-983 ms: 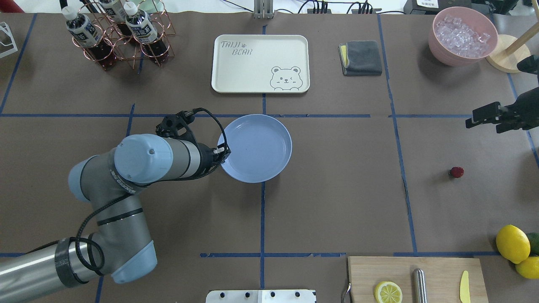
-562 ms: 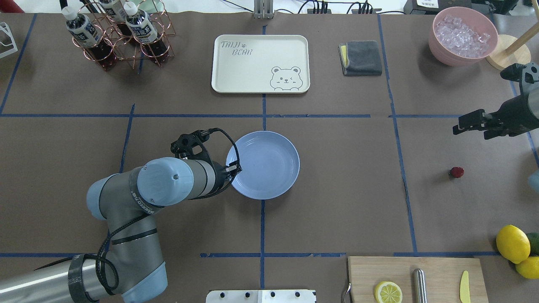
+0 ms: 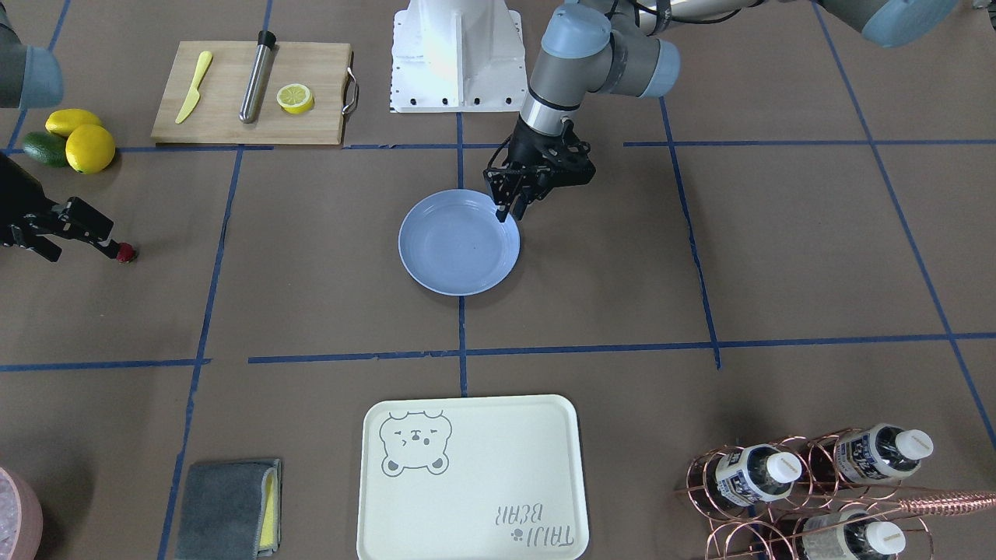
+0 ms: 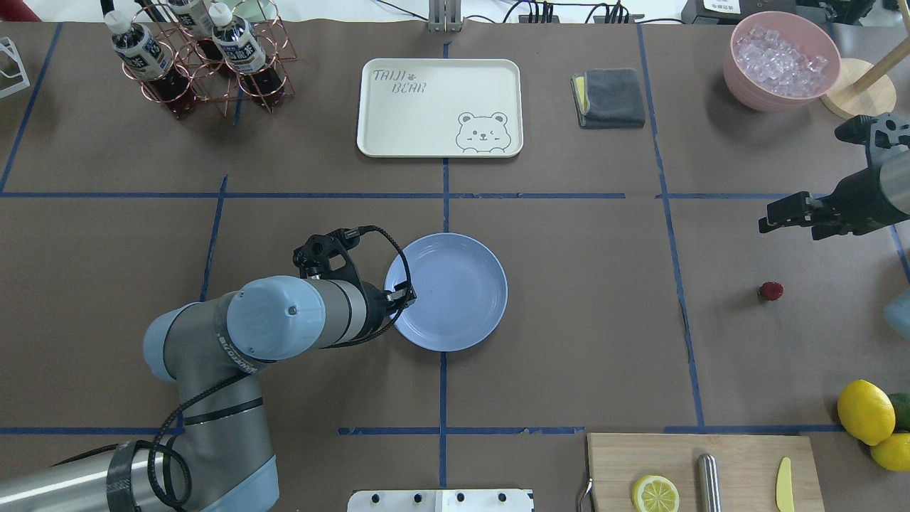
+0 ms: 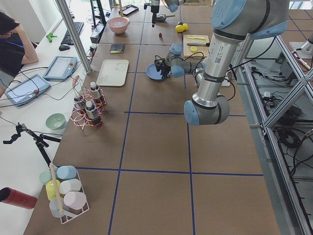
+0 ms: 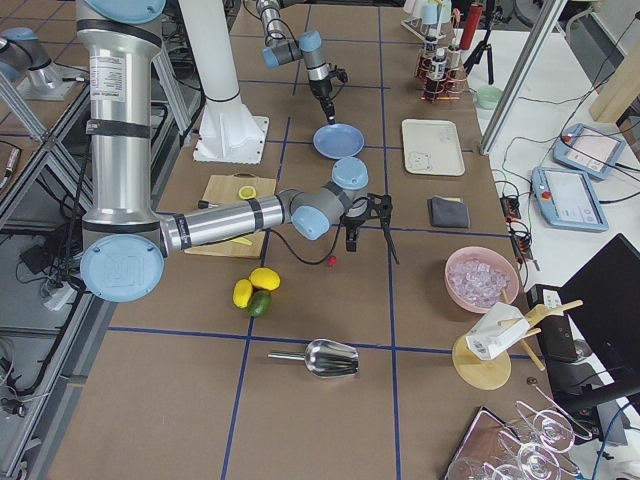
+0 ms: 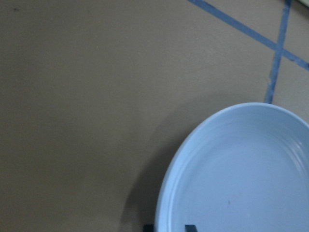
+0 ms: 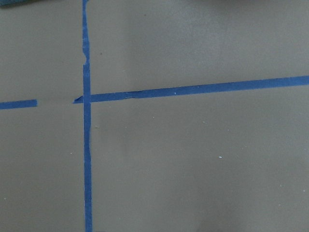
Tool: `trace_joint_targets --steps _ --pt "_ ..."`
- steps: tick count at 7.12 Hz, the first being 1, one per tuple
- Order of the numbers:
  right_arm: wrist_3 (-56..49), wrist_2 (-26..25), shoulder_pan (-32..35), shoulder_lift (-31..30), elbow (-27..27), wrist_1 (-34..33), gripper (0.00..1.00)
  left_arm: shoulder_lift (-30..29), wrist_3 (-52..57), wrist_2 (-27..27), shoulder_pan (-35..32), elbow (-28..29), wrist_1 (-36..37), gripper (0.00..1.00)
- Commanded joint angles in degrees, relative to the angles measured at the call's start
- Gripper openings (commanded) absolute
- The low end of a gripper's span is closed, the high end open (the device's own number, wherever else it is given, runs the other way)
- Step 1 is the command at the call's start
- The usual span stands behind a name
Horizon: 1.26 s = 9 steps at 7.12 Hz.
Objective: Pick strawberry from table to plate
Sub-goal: 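Carry the plate to table center with left gripper while right arm reaches in, then release the plate, draw left gripper back while right gripper lowers toward strawberry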
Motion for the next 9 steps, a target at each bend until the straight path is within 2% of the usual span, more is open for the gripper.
trace_joint_targets --steps 1,3,4,5,7,9 --pt "0.99 -3.08 -3.03 -0.15 -0.08 0.17 1.00 0.62 2.24 -5.79 -4.96 -3.36 0.42 1.00" --pt "1.79 -5.72 -6.28 -3.03 -0.17 1.05 1.00 1.42 5.06 -5.98 -7.96 -4.60 1.56 1.00" --pt "1.79 -6.95 -7.60 -5.14 -1.39 5.41 1.00 1.33 5.15 -6.24 -9.02 -4.60 2.96 1.00" --pt "1.79 -8.96 -9.44 -4.99 -2.88 5.88 1.00 1.42 6.81 -8.42 -9.98 -5.03 2.97 1.00" --pt "1.70 -11.17 -12.17 -4.37 -6.13 6.41 1.00 2.99 7.00 -8.62 -10.69 -6.61 2.97 1.00" --pt "1.79 -10.66 -12.18 -3.23 -6.06 7.12 1.00 3.09 7.00 -8.62 -10.87 -6.45 2.97 1.00"
